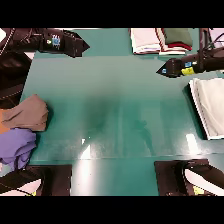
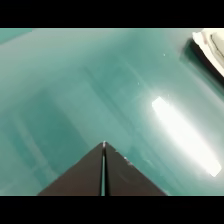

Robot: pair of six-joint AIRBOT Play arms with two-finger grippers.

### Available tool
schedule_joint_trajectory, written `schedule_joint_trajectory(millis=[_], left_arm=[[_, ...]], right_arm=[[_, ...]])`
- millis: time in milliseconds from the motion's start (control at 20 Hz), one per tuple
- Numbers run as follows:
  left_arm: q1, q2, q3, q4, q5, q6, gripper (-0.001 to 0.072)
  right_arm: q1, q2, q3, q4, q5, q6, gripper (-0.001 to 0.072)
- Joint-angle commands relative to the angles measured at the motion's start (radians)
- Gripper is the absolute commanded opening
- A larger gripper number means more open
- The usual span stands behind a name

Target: Fold the shirts.

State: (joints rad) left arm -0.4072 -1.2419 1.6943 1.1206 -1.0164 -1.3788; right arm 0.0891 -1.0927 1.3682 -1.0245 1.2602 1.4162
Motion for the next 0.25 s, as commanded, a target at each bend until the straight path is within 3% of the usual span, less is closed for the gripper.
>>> schedule_joint_trajectory(millis=[0, 200], left_arm=[[0.000, 0.000, 0.000, 0.000, 0.042, 0.000, 0.0025], [0.000, 0.000, 0.000, 0.000, 0.058, 0.000, 0.0025]], right_arm=[[0.039, -0.006, 0.001, 0.003, -0.001, -0.005, 0.0020], [0.039, -0.006, 0.001, 0.004, 0.001, -0.004, 0.0020]])
